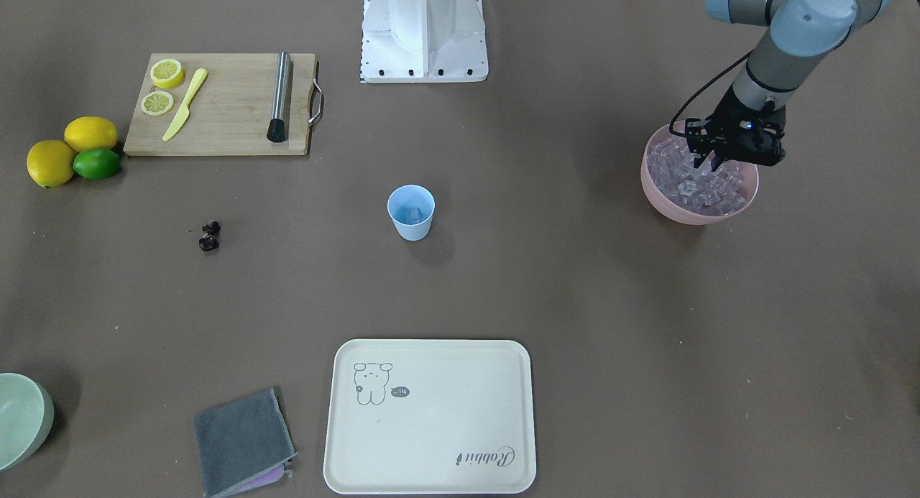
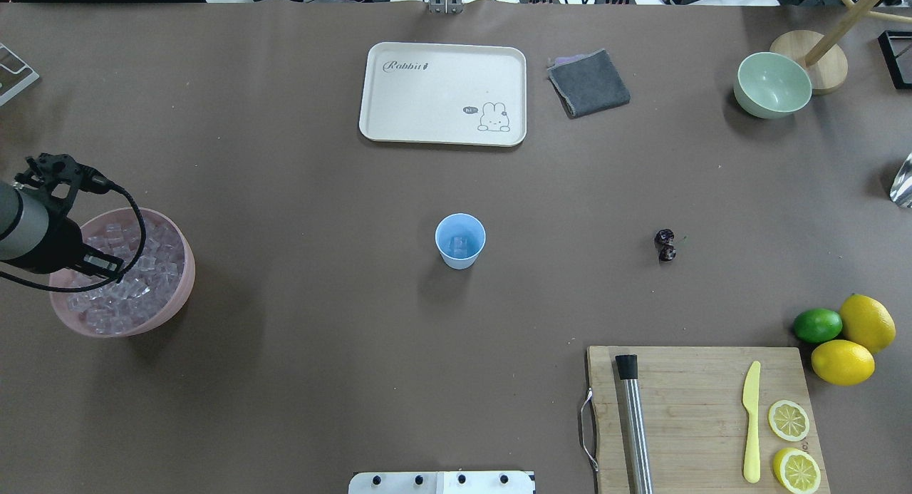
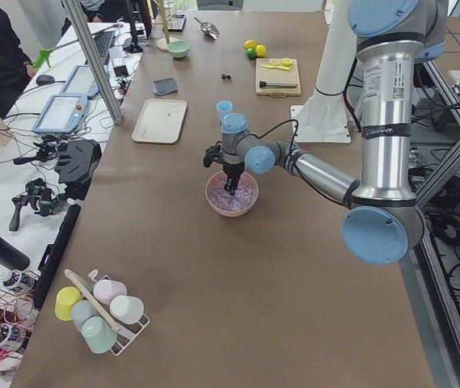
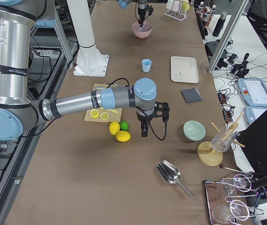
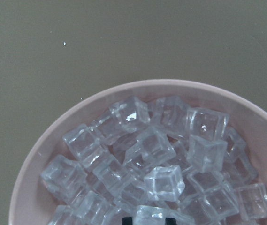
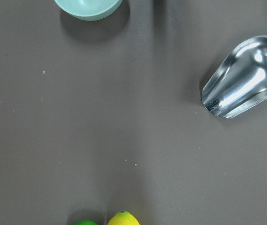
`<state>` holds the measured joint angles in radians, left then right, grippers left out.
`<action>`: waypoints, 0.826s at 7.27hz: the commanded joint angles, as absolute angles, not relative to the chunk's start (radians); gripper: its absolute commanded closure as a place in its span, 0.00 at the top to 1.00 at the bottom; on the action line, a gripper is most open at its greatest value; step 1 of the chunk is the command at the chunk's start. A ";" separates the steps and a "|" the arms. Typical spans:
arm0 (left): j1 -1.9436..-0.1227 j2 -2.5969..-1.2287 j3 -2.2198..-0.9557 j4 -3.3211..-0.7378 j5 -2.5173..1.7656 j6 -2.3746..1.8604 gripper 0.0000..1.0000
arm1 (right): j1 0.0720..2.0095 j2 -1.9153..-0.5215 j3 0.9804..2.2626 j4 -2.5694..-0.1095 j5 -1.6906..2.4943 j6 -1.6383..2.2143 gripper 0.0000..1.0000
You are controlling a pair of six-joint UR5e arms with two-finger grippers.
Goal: Put ice and cherries in cup
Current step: 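Close the left gripper on an ice cube in the bowl, then lift the ice cube and carry it over the light-blue cup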
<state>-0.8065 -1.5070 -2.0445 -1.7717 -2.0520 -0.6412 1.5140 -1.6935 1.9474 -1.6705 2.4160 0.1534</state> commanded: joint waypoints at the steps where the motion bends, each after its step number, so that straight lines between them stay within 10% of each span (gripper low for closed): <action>1: -0.831 -1.506 -2.144 -1.773 -2.054 -0.641 0.00 | 1.514 -1.694 1.948 -1.671 2.419 0.153 1.00; 6: -0.729 -2.033 -1.959 -1.773 -2.031 -1.019 0.00 | 1.514 -1.715 1.976 -1.671 2.430 0.140 1.00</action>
<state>-0.7823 -1.8983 -2.0215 -1.7698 -2.0455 -0.9301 1.5140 -1.7115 1.9718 -1.6709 2.4291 0.1430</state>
